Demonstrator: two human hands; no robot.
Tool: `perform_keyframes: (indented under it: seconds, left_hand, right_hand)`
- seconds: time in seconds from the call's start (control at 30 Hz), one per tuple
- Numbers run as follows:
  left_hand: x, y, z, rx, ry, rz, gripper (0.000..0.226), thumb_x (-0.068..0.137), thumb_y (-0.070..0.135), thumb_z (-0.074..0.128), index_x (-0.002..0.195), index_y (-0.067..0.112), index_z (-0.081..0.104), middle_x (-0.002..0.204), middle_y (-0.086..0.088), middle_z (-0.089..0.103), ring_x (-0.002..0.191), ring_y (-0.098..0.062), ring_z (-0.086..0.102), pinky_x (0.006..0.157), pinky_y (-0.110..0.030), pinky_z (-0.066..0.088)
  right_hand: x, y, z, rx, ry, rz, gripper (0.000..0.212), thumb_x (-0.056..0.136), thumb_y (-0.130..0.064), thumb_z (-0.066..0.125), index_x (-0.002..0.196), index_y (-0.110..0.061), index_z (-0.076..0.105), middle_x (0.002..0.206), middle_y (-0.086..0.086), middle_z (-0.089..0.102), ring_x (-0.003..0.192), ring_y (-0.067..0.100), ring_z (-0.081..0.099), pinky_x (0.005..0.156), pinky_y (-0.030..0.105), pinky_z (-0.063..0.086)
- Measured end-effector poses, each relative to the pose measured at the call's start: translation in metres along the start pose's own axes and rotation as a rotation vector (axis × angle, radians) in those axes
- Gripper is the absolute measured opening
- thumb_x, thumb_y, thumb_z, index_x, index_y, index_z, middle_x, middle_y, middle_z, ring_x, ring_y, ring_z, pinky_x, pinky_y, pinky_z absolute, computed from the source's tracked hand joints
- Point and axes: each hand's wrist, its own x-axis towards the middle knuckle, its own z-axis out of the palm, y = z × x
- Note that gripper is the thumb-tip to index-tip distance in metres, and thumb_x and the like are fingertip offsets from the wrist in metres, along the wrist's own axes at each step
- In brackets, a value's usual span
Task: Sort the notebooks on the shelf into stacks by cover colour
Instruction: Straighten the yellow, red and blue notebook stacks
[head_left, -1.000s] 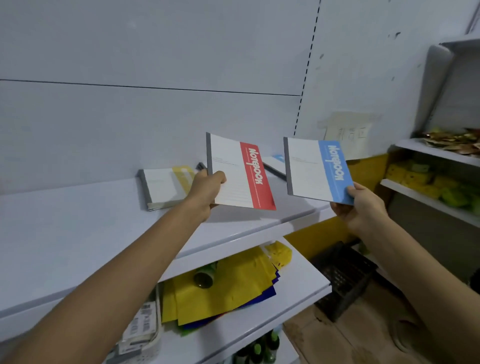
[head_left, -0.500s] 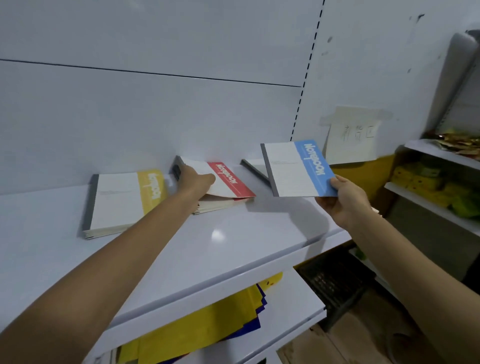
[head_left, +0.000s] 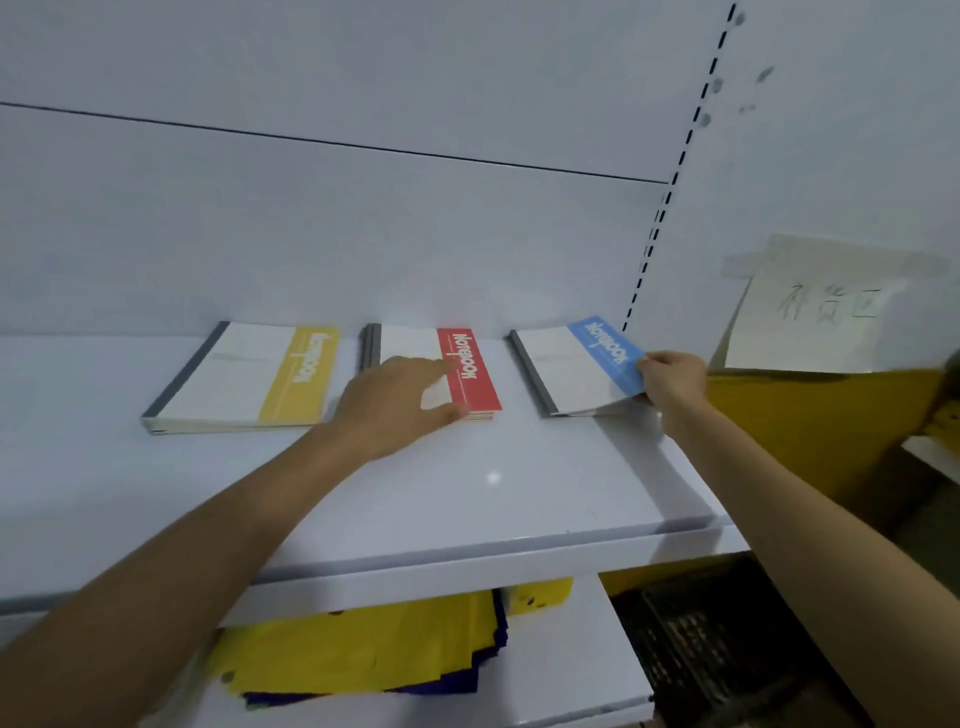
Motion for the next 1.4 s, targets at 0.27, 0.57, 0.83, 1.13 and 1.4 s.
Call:
perform_keyframes:
  seconds: [0.27, 0.57, 0.83, 1.13, 1.4]
  left_hand:
    - [-0.003, -0.002, 0.013, 0.088, 0.038, 0.015, 0.046, 0.090, 0.056, 0.050, 0.128, 0.033, 0.058, 0.135, 0.012, 0.055, 0.125, -0.014, 0.048, 0.093, -0.032, 0.044]
    - [-0.003, -0.004, 0.016, 0.074, 0.065, 0.033, 0.046, 0.088, 0.057, 0.052, 0.126, 0.032, 0.060, 0.131, 0.011, 0.059, 0.122, -0.016, 0.051, 0.092, -0.035, 0.045]
    - [-0.004, 0.000, 0.015, 0.113, 0.060, 0.015, 0.045, 0.089, 0.056, 0.050, 0.126, 0.032, 0.060, 0.129, 0.012, 0.059, 0.121, -0.015, 0.051, 0.089, -0.032, 0.043]
    - [-0.008, 0.002, 0.013, 0.151, 0.064, 0.012, 0.047, 0.089, 0.057, 0.049, 0.127, 0.030, 0.059, 0.130, 0.010, 0.059, 0.121, -0.015, 0.051, 0.091, -0.033, 0.043]
    - [-0.007, 0.002, 0.013, 0.135, 0.065, -0.005, 0.047, 0.089, 0.057, 0.051, 0.127, 0.030, 0.059, 0.131, 0.009, 0.059, 0.121, -0.017, 0.051, 0.092, -0.035, 0.044]
  right_hand:
    - [-0.004, 0.026, 0.012, -0.890, -0.144, -0.747, 0.056, 0.093, -0.055, 0.043, 0.139, -0.023, 0.046, 0.146, 0.010, 0.041, 0.133, 0.028, 0.035, 0.106, 0.039, 0.029]
    - [0.006, 0.039, 0.002, -1.004, -0.265, -0.595, 0.077, 0.083, -0.075, 0.023, 0.134, -0.024, 0.049, 0.139, 0.005, 0.050, 0.125, 0.027, 0.046, 0.103, 0.043, 0.037]
    - [0.006, 0.045, 0.003, -1.038, -0.295, -0.674, 0.095, 0.071, -0.088, 0.016, 0.130, -0.022, 0.050, 0.127, 0.005, 0.053, 0.118, 0.027, 0.046, 0.100, 0.041, 0.035]
    - [0.007, 0.050, 0.005, -1.052, -0.282, -0.708, 0.091, 0.071, -0.086, 0.013, 0.136, -0.029, 0.044, 0.136, 0.003, 0.047, 0.126, 0.026, 0.040, 0.104, 0.043, 0.029]
    - [0.007, 0.051, 0.006, -1.043, -0.288, -0.674, 0.092, 0.070, -0.086, 0.014, 0.139, -0.032, 0.040, 0.144, 0.003, 0.041, 0.131, 0.027, 0.035, 0.108, 0.044, 0.025]
